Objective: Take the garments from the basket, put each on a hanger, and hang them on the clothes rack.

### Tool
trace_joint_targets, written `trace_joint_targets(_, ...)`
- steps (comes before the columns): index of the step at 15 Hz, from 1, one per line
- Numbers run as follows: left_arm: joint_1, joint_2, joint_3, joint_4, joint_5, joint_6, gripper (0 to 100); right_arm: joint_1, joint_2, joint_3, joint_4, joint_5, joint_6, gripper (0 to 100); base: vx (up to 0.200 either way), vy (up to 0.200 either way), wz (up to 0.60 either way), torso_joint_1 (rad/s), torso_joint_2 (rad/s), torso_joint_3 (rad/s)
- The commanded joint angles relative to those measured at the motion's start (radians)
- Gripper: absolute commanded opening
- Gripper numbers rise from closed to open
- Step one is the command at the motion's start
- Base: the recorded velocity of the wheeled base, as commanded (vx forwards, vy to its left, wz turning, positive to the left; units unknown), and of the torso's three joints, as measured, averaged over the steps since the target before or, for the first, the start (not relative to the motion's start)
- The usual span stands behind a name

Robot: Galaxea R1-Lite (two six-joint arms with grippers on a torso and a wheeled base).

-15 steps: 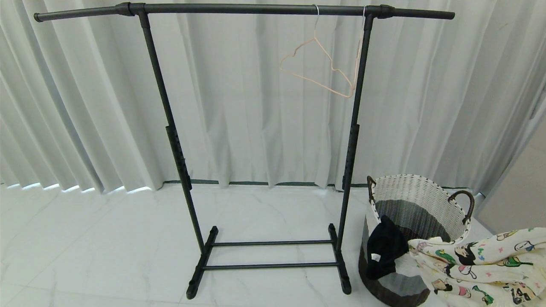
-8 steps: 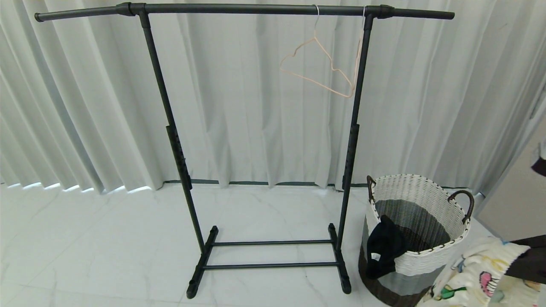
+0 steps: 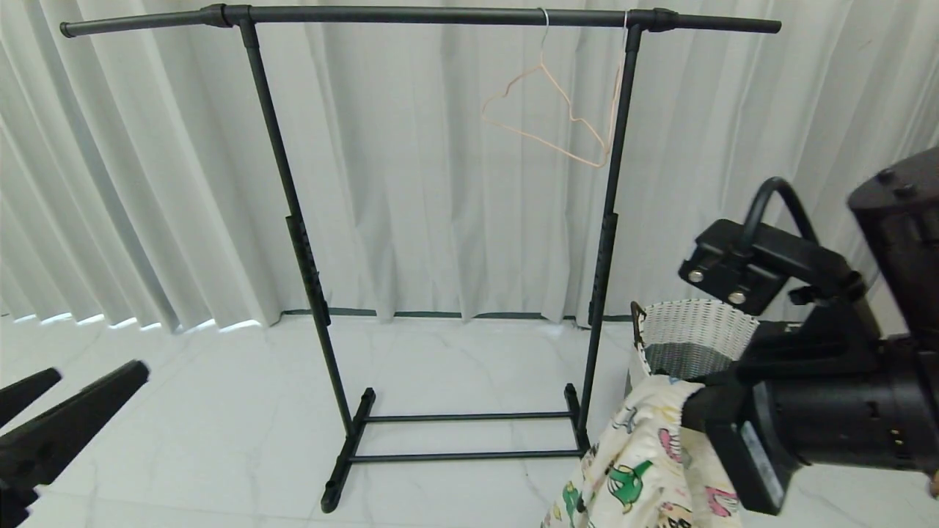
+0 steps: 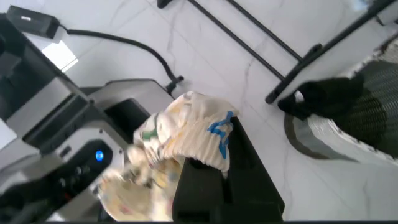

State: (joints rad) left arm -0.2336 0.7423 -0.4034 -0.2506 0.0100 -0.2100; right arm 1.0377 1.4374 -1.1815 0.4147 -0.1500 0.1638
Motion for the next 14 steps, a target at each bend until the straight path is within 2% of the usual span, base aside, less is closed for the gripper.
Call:
trace_joint_targets(1,-0.167,0.354,-0.064,-0.085,0.061,-0.049,100,0.002,0.118,-0.004,-0.065,-0.026,0.0,0,0.0,0.0,0.0,0.0,0.0,0.0)
trace_joint_targets(4,-0.342,0.462,-0.112,-0.085,0.074,-0.089,100,-0.002,0.201,-0.079,-0.103,-0.031,0.008,0,0.0,0.0,0.0,0.0,0.0,0.0)
trace_joint_targets(8,-0.458,0.603,-0.14,-0.087,0.087,-0.1,100,-0.004,0.273,-0.194,-0.105,-0.033,0.029,0,0.0,0.0,0.0,0.0,0.0,0.0)
trace_joint_targets(12,-0.67,0.629,-0.13,-0.085,0.082,-0.126,100,0.001,0.299,-0.211,-0.123,-0.033,0.057,0,0.0,0.0,0.0,0.0,0.0,0.0)
trace_joint_targets(14,-0.714,0.664,-0.138,-0.087,0.082,-0.129,100,0.013,0.296,-0.211,-0.145,-0.033,0.074,0,0.0,0.0,0.0,0.0,0.0,0.0)
